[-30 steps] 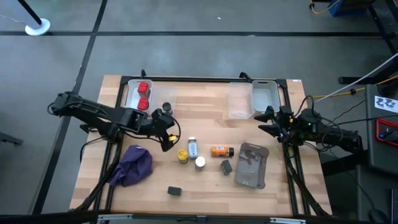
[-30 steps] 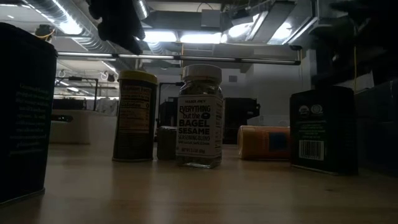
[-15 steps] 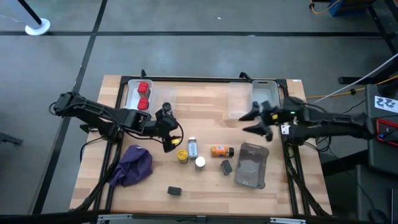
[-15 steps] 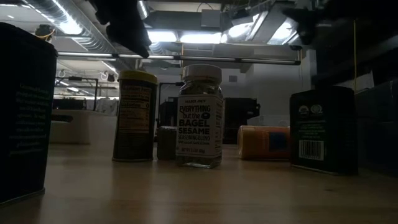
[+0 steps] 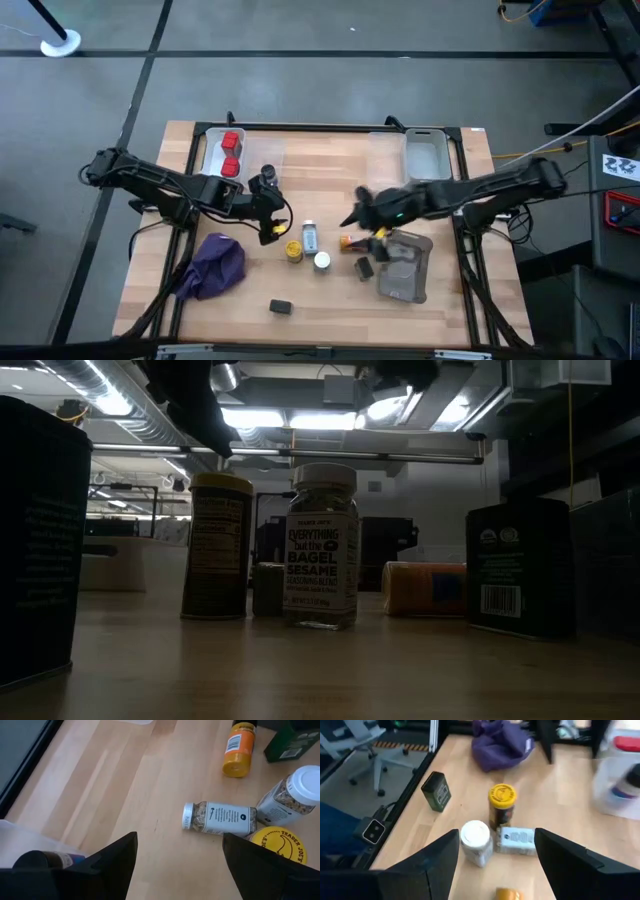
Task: Sort spices by type
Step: Put the bottom white seasoning bottle into the right transparent bin
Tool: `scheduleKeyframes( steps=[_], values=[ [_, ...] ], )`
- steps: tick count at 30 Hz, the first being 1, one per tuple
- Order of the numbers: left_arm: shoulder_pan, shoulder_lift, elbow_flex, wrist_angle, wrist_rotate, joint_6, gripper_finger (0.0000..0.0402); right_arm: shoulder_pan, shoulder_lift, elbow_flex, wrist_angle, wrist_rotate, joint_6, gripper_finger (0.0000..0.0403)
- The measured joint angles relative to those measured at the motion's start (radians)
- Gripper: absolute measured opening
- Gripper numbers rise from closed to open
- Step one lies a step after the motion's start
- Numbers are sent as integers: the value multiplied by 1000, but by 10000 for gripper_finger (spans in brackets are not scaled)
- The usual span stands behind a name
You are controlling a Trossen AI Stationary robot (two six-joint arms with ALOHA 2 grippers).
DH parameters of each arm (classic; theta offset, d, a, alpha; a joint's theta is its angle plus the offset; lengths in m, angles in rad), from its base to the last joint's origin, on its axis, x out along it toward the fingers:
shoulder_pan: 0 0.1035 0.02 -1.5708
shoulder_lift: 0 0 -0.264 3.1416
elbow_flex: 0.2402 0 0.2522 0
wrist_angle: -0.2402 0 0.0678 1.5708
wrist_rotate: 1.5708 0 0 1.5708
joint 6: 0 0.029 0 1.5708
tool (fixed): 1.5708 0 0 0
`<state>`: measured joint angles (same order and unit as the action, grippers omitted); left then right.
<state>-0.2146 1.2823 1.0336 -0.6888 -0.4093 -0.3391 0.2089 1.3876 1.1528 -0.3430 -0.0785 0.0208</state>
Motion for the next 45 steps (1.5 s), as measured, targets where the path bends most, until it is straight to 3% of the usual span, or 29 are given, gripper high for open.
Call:
scheduleKeyframes(
  steps=[7, 14, 28, 45],
  values=[
    [-2, 0, 0, -2, 1, 0, 276, 23, 236, 169, -99, -11, 0, 259],
    [-2, 0, 0, -4, 1, 0, 276, 23, 351, 243, -116, -72, 0, 259],
    [-2, 0, 0, -11, 1, 6, 276, 23, 475, 244, -77, -71, -2, 259],
    [-2, 0, -55, 1, 1, -3, 276, 27, 495, 246, -60, -100, 0, 259]
  ],
)
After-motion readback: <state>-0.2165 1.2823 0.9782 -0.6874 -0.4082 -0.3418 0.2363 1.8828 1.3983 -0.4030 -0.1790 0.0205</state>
